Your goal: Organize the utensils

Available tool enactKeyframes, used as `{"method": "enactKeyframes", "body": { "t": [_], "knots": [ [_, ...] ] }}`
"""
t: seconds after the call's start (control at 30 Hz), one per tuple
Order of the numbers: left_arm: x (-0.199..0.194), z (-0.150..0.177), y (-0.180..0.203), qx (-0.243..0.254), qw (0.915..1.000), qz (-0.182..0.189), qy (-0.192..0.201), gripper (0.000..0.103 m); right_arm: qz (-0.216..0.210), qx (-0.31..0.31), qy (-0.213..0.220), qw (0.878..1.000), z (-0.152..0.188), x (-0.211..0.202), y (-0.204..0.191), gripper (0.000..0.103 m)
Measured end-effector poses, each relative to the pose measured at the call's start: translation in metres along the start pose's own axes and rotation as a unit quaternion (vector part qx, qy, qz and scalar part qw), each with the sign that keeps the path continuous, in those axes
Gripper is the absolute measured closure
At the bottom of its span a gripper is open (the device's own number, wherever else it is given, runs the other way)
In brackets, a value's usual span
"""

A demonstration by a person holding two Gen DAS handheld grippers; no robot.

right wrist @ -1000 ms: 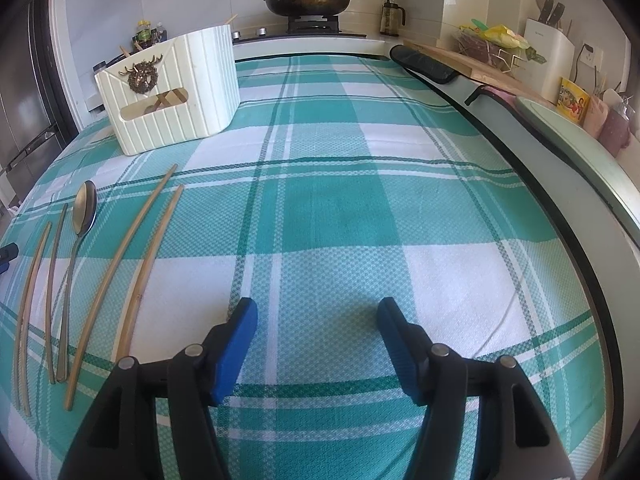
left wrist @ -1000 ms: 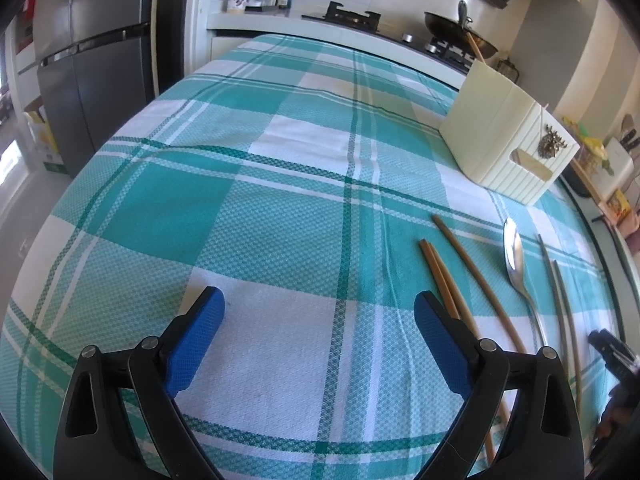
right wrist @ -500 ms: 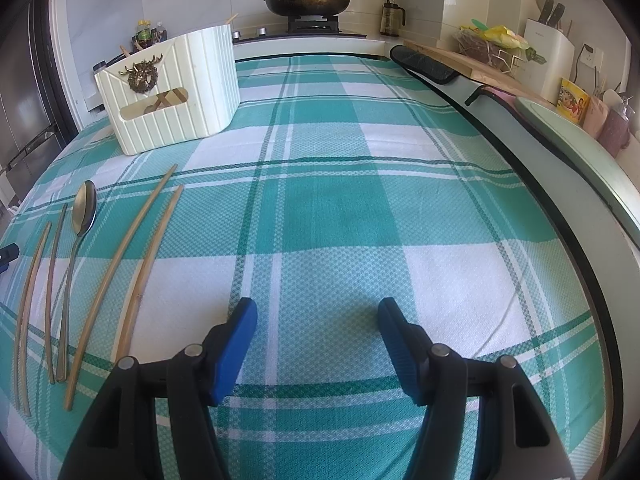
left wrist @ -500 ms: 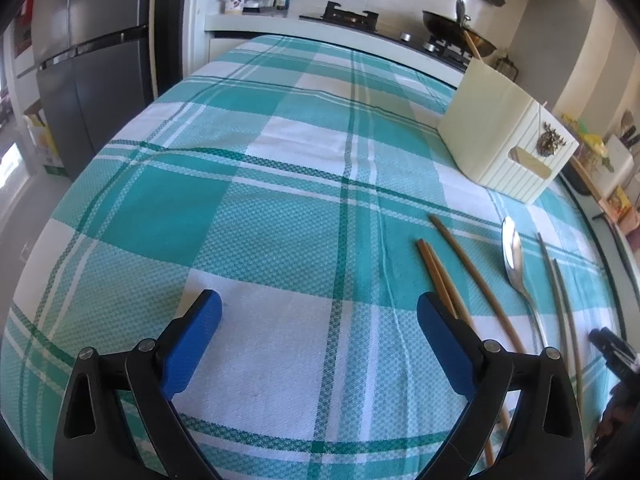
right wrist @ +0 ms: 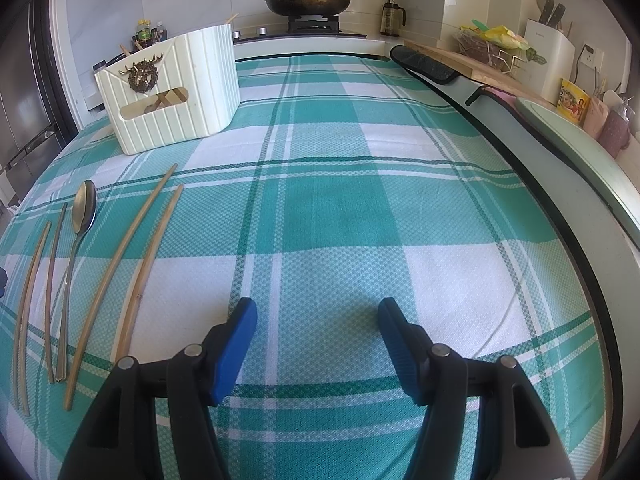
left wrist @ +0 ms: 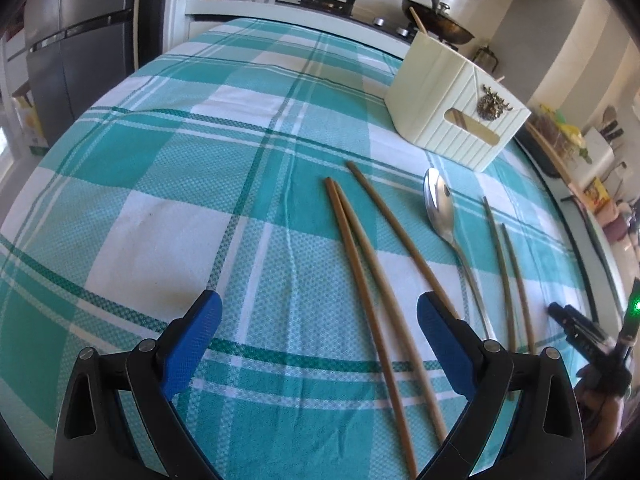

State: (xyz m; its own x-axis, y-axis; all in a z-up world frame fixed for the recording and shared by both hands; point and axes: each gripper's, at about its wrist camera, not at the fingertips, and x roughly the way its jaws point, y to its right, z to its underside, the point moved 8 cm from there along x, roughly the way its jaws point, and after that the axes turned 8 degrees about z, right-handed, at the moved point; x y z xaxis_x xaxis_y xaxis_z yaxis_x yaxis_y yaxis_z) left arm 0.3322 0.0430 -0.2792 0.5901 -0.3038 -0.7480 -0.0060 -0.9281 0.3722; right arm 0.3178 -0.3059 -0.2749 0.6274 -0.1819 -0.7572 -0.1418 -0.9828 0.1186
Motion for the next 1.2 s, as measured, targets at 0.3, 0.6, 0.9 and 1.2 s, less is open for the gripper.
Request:
{"method": "enactKeyframes", "body": {
  "t": [0.3,0.6,0.9,1.2],
  "knots": [
    [0.007,0.009,0.002,0.042,0.9977,-0.052,-0.008,0.005,0.011,0.009,0.018,1.0,-0.003,-0.013,-0.001,0.039],
    [0.01,0.016,0.003,0.091,0.9914,-0.084,-0.044,0.005,-0.107,-0.105,0.012,0.989,-0.002,-0.05,-0.097,0.04],
    [-0.001,0.016,-0.021,0.125,0.9864,-0.077,-0.073,0.005,-0.058,-0.119,-0.029,0.991,0.012,-0.029,-0.08,0.09],
    [0.004,0.001,-0.04,0.126,0.9839,-0.07,-0.105,0.005,-0.045,-0.097,-0.073,0.992,0.017,-0.026,-0.034,0.067]
  ]
}}
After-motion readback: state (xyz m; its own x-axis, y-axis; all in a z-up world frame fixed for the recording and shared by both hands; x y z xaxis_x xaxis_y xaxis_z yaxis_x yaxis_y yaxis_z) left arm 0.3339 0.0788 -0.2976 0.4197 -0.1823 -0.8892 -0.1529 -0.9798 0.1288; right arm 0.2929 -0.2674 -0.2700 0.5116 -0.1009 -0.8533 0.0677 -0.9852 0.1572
